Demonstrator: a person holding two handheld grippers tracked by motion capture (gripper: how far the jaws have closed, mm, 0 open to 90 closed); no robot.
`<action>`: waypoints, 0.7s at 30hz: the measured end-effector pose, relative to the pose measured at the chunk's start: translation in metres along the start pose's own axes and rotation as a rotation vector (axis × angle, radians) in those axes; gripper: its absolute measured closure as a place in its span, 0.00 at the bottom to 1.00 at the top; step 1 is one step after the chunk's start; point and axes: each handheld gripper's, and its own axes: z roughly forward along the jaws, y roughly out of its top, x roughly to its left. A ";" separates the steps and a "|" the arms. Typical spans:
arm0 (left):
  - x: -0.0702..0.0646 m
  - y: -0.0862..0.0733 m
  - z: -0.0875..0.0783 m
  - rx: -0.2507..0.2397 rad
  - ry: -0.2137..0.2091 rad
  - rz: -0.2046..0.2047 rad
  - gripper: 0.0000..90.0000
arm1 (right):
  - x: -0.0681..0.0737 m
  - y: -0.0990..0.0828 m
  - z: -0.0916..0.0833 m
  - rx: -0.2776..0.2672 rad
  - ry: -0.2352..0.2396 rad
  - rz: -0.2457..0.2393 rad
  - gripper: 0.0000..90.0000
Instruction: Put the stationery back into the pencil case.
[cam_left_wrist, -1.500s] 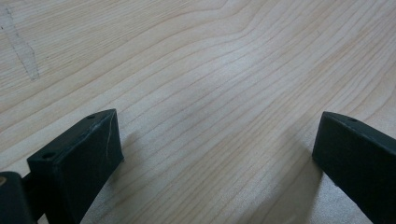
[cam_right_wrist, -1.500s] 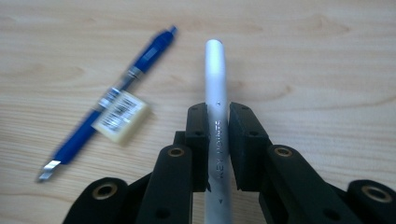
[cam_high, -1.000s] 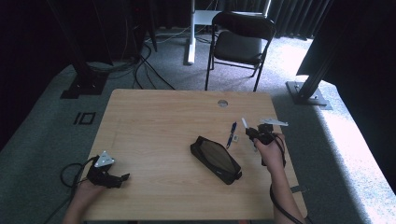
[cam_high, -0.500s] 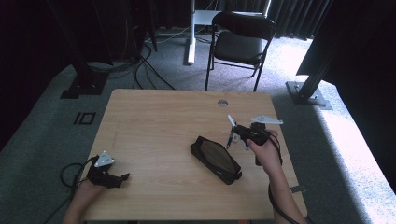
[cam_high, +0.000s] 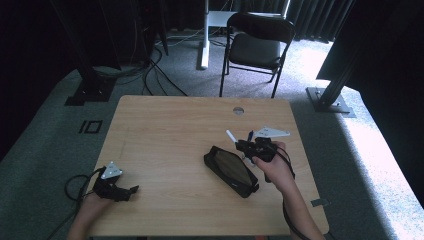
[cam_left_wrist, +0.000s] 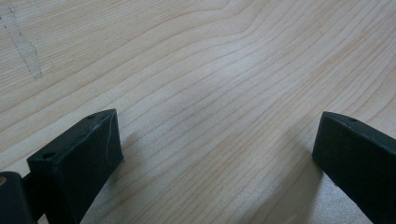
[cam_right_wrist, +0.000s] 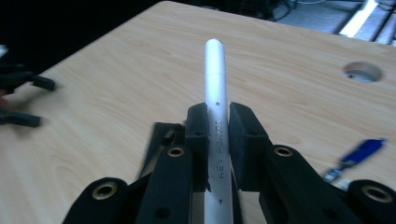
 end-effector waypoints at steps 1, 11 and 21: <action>0.000 0.000 0.000 0.001 0.000 0.000 0.02 | 0.004 0.000 0.002 0.013 0.028 -0.011 0.87; 0.000 0.000 0.000 0.001 -0.001 0.000 0.02 | 0.018 -0.007 0.015 0.073 0.075 -0.052 0.87; 0.000 0.000 0.000 0.001 -0.001 0.000 0.02 | 0.019 -0.019 0.030 0.158 0.069 -0.076 0.87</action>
